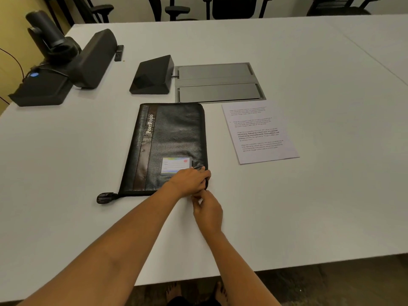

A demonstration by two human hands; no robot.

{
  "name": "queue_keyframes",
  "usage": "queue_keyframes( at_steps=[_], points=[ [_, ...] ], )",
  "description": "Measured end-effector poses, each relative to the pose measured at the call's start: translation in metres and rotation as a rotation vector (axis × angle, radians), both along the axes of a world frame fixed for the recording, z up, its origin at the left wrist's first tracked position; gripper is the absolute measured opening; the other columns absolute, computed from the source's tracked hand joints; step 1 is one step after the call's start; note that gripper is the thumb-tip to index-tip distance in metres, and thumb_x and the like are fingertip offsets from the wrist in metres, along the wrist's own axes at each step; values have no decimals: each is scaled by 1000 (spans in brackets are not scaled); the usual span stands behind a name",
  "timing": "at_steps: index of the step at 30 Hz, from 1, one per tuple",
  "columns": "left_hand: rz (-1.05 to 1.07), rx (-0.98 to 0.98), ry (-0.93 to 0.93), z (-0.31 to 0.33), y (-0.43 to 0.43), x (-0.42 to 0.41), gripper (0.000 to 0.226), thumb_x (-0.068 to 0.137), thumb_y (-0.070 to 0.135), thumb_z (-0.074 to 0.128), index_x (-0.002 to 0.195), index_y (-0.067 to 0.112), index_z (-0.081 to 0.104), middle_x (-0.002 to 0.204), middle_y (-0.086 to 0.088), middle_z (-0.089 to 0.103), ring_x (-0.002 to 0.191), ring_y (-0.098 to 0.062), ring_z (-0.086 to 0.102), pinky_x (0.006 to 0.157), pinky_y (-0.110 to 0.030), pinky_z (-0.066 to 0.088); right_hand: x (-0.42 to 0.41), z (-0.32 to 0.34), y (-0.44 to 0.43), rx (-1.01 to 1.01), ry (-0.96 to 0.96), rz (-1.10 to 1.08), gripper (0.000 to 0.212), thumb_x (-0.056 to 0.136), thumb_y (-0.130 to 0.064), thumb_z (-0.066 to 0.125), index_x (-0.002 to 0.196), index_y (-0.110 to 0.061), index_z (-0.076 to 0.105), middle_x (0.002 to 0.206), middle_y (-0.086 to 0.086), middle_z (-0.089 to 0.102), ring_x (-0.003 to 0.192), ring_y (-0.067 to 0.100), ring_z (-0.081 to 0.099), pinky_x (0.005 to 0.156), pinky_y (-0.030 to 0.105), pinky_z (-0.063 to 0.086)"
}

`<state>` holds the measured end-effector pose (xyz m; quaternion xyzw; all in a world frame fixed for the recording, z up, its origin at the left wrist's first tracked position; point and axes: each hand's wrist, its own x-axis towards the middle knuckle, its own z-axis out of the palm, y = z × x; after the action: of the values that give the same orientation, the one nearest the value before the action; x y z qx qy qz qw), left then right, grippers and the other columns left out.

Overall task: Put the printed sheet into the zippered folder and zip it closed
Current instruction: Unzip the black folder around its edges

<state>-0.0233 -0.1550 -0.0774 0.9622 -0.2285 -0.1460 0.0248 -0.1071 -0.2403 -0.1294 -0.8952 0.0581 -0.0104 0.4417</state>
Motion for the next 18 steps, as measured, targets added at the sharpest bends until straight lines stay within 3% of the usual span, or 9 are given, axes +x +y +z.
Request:
queue_keyframes(
  at_steps=[5,9,13,15,18],
  points=[
    [31,-10,-20,-2,-1,-7,27,96,21,35,120,17,48,133,-5,51,108,-29,55,70,-38,45,5,0,-15,-18,58,-112,11,88,-24,57,92,-17,64,91,-3,69,81,16,63,68,26,46],
    [41,-7,12,1,-1,-6,29,97,21,36,124,18,46,138,-5,48,112,-29,53,78,-41,48,1,-1,-8,12,80,-81,11,87,-27,59,92,-20,66,89,-5,71,69,8,56,62,17,39],
    [242,-264,56,1,1,-17,39,93,27,51,131,23,44,127,-5,57,111,-26,56,84,-39,48,3,1,-14,25,115,11,17,87,-31,59,98,-22,69,94,-6,72,73,9,60,65,18,41],
    [419,-470,-57,-4,3,-33,33,87,28,61,118,17,53,115,-4,61,106,-23,57,86,-37,49,4,3,-16,43,135,35,21,87,-34,59,102,-23,69,99,-6,72,81,10,63,67,18,43],
    [747,-609,-227,-18,1,-65,24,83,31,67,87,9,58,94,-6,59,90,-21,55,74,-31,46,3,5,-19,78,159,45,24,86,-37,60,105,-26,68,103,-9,71,82,5,61,62,9,38]
  ],
)
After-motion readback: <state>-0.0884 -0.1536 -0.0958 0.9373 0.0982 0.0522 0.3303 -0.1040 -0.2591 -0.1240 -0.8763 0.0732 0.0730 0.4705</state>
